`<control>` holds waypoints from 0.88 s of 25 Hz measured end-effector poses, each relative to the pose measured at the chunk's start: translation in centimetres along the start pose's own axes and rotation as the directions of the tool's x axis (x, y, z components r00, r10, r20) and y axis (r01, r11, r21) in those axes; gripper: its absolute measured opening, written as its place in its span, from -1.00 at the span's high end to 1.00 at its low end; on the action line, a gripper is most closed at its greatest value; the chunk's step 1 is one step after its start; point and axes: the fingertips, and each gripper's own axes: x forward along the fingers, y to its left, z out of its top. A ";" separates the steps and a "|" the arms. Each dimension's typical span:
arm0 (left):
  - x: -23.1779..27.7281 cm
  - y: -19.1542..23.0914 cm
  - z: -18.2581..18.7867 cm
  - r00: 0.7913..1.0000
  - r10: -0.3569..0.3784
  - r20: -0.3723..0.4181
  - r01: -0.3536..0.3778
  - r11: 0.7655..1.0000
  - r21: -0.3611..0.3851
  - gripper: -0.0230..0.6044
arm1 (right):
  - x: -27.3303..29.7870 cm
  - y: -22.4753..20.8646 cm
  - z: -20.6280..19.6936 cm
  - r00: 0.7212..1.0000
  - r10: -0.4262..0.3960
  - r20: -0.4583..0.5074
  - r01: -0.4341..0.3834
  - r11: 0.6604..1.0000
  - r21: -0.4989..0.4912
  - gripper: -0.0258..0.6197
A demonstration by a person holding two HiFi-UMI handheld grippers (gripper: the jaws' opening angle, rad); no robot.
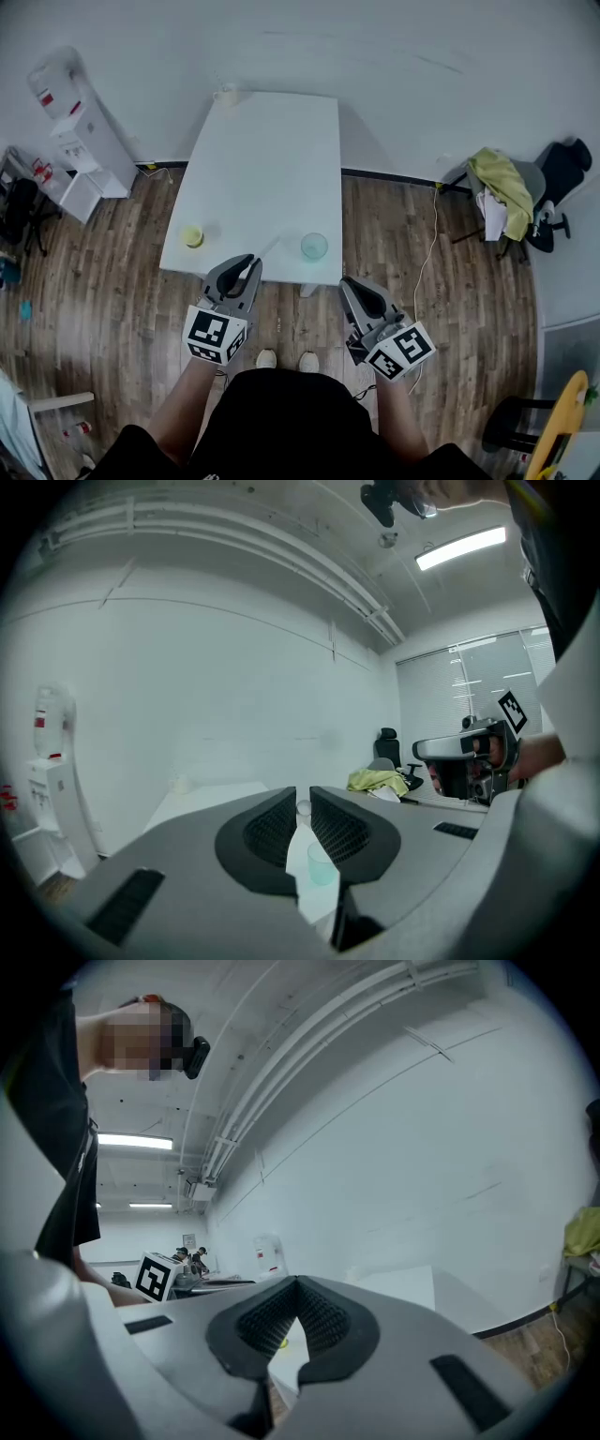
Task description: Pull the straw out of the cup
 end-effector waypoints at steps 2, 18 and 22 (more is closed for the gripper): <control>-0.3 0.7 -0.1 1.000 0.007 0.000 -0.007 1.000 0.000 0.74 | 0.0 -0.1 -0.2 1.000 -0.014 -0.001 0.014 1.000 0.002 0.85; -0.8 -0.5 -0.4 1.000 -0.017 0.003 0.017 1.000 -0.001 0.74 | -1.3 -0.2 -0.7 0.998 -0.055 -0.004 0.055 0.999 0.001 0.85; -0.8 -1.0 -0.4 1.000 -0.019 0.003 0.019 1.000 -0.001 0.74 | -1.8 -0.3 -0.6 0.999 -0.054 -0.001 0.054 0.999 0.005 0.85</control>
